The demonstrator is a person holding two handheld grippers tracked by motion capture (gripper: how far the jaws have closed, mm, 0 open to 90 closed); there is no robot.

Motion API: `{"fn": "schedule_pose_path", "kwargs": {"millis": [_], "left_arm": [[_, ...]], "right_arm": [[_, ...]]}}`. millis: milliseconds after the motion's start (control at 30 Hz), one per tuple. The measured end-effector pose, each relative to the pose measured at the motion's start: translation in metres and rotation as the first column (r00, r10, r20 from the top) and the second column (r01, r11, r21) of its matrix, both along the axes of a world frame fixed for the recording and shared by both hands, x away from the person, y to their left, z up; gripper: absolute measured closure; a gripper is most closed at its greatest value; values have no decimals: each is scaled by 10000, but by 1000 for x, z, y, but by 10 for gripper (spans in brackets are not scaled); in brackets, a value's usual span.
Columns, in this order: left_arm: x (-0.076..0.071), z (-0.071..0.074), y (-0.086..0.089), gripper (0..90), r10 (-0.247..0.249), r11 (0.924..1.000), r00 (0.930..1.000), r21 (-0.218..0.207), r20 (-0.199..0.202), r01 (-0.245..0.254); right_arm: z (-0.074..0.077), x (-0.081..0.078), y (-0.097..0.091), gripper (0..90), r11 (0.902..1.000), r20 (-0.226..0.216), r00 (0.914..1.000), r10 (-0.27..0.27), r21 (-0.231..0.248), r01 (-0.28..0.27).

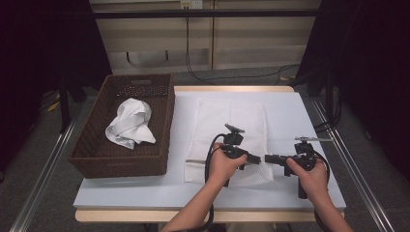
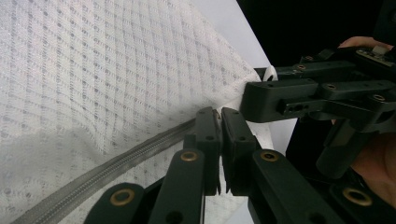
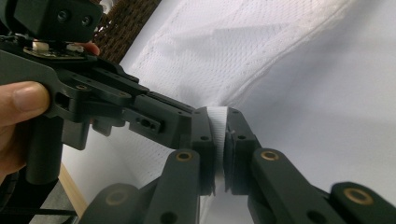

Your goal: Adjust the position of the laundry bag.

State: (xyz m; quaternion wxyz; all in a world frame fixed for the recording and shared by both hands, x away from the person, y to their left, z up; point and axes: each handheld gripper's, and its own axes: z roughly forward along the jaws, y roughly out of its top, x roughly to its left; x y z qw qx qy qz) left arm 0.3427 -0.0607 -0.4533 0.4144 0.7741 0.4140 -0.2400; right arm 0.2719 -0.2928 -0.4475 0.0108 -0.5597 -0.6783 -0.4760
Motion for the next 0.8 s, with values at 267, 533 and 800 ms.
{"fn": "schedule_pose_path", "kwargs": {"millis": [267, 533, 800], "left_arm": [[0, 2, 0, 865, 1, 9999, 10000, 132, 31, -1], [1, 1, 0, 866, -85, 9998, 9998, 151, -160, 87], [4, 5, -1, 866, -117, 9995, 9997, 298, -226, 124]], "right_arm": [[-1, 0, 1, 835, 9999, -60, 10000, 35, 138, -34], [0, -1, 2, 851, 9999, -56, 9999, 109, -112, -110], [2, -2, 0, 855, 9999, 87, 10000, 11, -114, -10]]}}
